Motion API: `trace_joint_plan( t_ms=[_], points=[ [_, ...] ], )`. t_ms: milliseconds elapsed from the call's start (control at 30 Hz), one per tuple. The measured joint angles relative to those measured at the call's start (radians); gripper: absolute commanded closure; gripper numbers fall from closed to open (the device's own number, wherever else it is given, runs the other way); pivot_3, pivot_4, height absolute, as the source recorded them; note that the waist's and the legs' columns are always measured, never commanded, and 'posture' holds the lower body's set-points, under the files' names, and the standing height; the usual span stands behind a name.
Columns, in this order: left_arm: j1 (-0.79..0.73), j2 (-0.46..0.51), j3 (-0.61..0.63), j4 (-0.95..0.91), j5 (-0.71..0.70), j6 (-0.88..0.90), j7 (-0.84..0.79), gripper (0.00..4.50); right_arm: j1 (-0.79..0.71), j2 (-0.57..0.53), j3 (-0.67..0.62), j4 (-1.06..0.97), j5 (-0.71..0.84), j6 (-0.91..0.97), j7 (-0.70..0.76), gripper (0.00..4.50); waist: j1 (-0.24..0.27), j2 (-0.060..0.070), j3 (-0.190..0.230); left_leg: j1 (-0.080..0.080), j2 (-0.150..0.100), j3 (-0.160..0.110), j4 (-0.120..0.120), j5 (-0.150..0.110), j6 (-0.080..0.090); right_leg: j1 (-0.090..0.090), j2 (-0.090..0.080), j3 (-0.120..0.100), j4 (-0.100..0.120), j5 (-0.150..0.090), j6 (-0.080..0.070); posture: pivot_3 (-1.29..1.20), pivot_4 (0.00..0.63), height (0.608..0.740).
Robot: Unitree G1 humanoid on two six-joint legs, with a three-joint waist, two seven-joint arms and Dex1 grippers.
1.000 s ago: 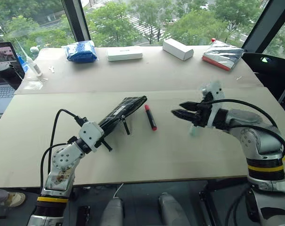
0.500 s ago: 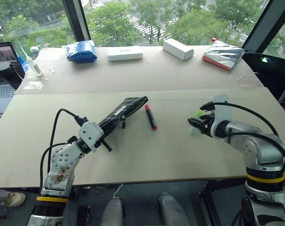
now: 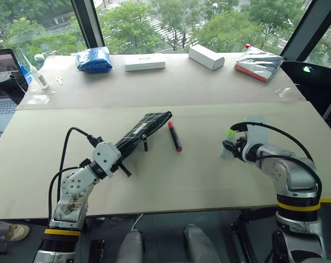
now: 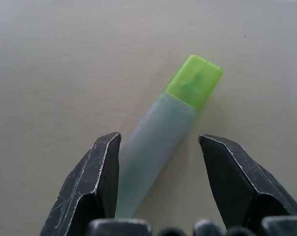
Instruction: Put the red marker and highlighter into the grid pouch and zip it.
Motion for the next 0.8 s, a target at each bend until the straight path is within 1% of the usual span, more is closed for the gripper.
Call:
trace_joint_plan(
  t_ms=[200,467,567,633,667,700,767,800],
  points=[
    [0.004,-0.006,0.0,0.0,0.001,0.0,0.008,4.5,-0.012,-0.01,0.022,0.032,-0.018,-0.029,-0.003,1.65,0.002,0.0,0.0,0.0,0.0,0.0,0.0,0.0,0.0,0.001,0.0,0.0,-0.001,0.0,0.0,0.0,0.15,0.74],
    [0.007,-0.009,0.0,0.0,0.001,0.0,0.018,4.5,0.025,-0.057,0.137,0.033,-0.084,-0.16,0.008,1.65,0.003,-0.003,-0.002,0.002,0.0,0.0,0.0,0.0,0.0,0.004,0.0,-0.001,-0.002,0.0,0.0,0.0,0.15,0.74],
    [0.007,-0.009,0.0,0.0,0.002,0.0,0.021,4.5,0.032,-0.089,0.202,0.044,-0.134,-0.233,0.016,2.35,0.005,-0.004,-0.003,0.004,0.0,0.0,0.0,0.0,0.0,0.006,0.0,-0.001,-0.003,0.0,0.0,0.0,0.15,0.74],
    [0.007,-0.009,0.001,0.0,0.002,-0.001,0.024,4.5,0.036,-0.103,0.221,0.06,-0.166,-0.279,0.018,3.01,0.006,-0.006,-0.005,0.006,0.0,0.0,0.0,0.0,0.0,0.009,0.0,-0.001,-0.004,0.0,0.0,0.0,0.15,0.74],
    [0.008,-0.009,0.001,0.0,0.002,-0.001,0.025,4.5,0.038,-0.102,0.222,0.069,-0.167,-0.292,0.021,3.42,0.007,-0.008,-0.005,0.007,0.0,0.0,0.0,0.0,0.0,0.011,0.0,-0.002,-0.005,0.0,0.001,0.0,0.15,0.74],
    [0.008,-0.009,0.001,0.0,0.002,-0.001,0.025,4.5,0.041,-0.101,0.224,0.074,-0.167,-0.302,0.024,3.69,0.008,-0.008,-0.005,0.009,0.0,-0.001,0.0,0.0,0.0,0.013,0.0,-0.002,-0.005,0.0,0.001,0.0,0.15,0.74],
    [0.015,-0.008,0.002,-0.001,0.002,-0.002,0.026,4.5,0.039,-0.087,0.206,0.083,-0.165,-0.304,0.03,4.41,0.008,-0.008,-0.006,0.011,0.0,-0.001,0.0,0.0,0.0,0.016,0.0,-0.002,-0.007,-0.001,0.003,0.0,0.15,0.74],
    [0.017,-0.008,0.002,-0.001,0.002,-0.002,0.026,4.5,0.037,-0.084,0.198,0.087,-0.164,-0.304,0.034,4.49,0.008,-0.008,-0.006,0.011,0.0,-0.001,0.0,0.0,0.0,0.016,0.0,-0.002,-0.007,-0.002,0.003,0.0,0.15,0.74]
  ],
)
